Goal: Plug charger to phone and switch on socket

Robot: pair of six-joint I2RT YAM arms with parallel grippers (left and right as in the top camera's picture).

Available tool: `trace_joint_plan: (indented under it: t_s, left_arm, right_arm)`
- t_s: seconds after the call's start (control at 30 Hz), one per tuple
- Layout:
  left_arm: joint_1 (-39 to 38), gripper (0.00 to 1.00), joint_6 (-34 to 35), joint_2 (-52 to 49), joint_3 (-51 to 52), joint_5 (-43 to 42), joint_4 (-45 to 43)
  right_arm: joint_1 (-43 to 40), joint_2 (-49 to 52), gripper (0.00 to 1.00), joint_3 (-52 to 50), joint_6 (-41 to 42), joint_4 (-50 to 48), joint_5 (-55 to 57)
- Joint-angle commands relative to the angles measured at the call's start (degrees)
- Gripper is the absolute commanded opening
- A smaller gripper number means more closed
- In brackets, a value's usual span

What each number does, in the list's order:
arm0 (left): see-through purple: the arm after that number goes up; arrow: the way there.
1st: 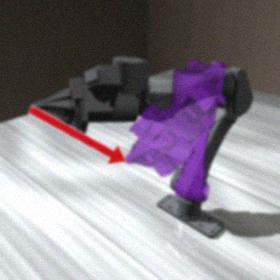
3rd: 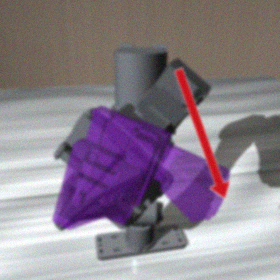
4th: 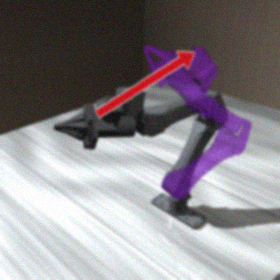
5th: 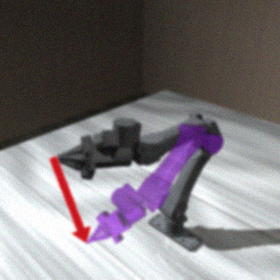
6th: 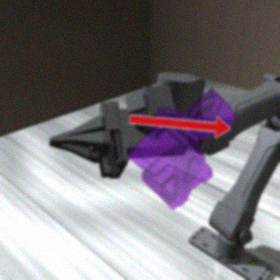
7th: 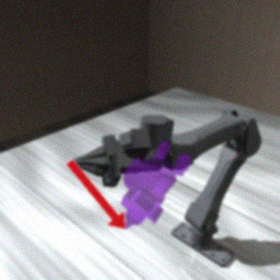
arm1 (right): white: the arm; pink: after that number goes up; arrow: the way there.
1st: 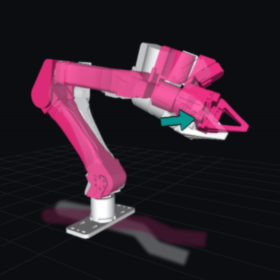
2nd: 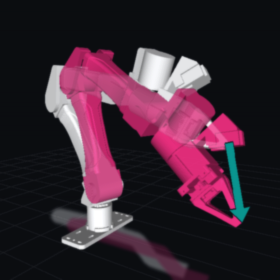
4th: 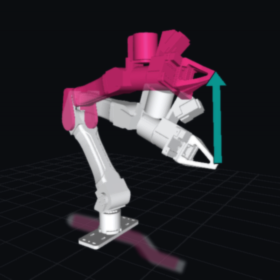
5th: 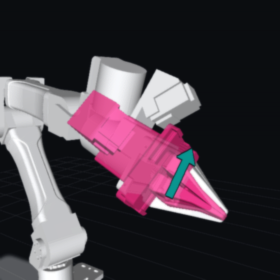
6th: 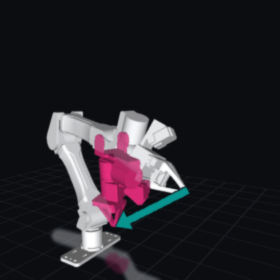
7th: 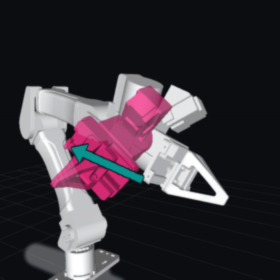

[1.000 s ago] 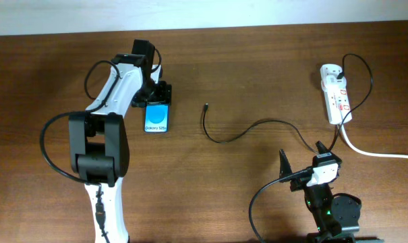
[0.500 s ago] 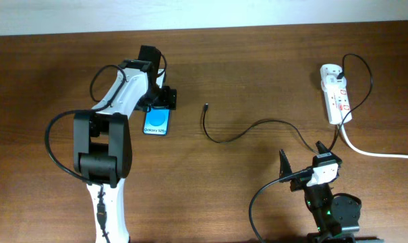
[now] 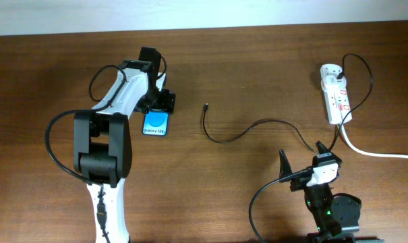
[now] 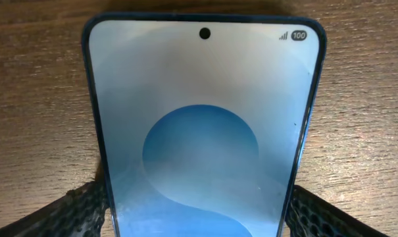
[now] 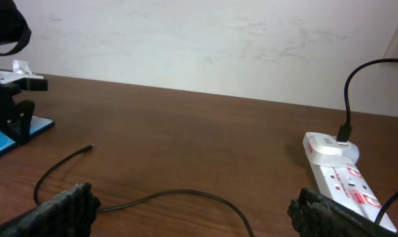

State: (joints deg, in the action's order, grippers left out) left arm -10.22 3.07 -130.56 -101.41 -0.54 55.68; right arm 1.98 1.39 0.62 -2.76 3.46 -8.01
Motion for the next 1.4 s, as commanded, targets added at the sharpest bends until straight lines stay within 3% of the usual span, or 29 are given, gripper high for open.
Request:
trace_joint_plan:
  t_s: [0.0,0.17,0.27,0.33,0.47,0.7,0.73,0.8,0.87,1.1,1.2,1.37]
  left_arm:
    - [0.1,0.89,3.5,-0.7,1.2,0.3,0.3]
    - [-2.3,0.89,3.6,-3.3,1.2,0.3,-0.2]
    - [-2.4,0.83,3.8,-3.6,1.2,0.3,-0.5]
    - [-2.4,0.71,3.8,-3.6,1.2,0.3,-0.6]
    - [-2.4,0.70,3.8,-3.5,-0.1,0.3,-0.2]
    - [-2.4,0.70,3.8,-3.5,-21.4,0.3,12.6]
    - [-2.4,0.64,3.8,-3.5,-23.3,0.3,13.9]
    - [-2.4,0.21,3.8,-3.5,-26.0,-0.8,14.9]
    - [-2.4,0.00,3.8,-3.5,-26.2,-5.9,14.9]
    - [-2.3,0.00,25.1,-3.5,-26.2,-10.5,15.5]
    - [-1.3,0.00,32.7,-3.5,-26.2,-20.6,17.6]
    - [3.1,0.00,41.2,-3.5,-26.2,-47.3,21.0]
  right_arm:
    - [0.3,-0.3,0.98,-0.3,0.2,0.2,-0.7]
    - [0.3,-0.3,0.98,-0.3,0.2,0.2,-0.7]
    - [0.3,-0.3,0.98,-0.3,0.2,0.2,-0.7]
    - [0.3,-0.3,0.98,-0.3,0.2,0.2,-0.7]
    - [0.3,-0.3,0.98,-0.3,0.2,0.2,-0.7]
    - [0.3,-0.3,0.98,-0.3,0.2,0.2,-0.8]
    - [0.3,-0.3,0.98,-0.3,0.2,0.2,-0.7]
    - [0.3,-0.3,0.98,-0.3,0.2,0.2,-0.7]
    - [0.3,-0.3,0.98,-0.3,0.2,0.2,-0.8]
    - [0.3,-0.3,0.98,-0.3,0.2,0.2,-0.7]
    - [0.3,-0.3,0.98,-0.3,0.2,0.2,-0.7]
    - [0.3,-0.3,0.98,-0.3,0.2,0.2,-0.7]
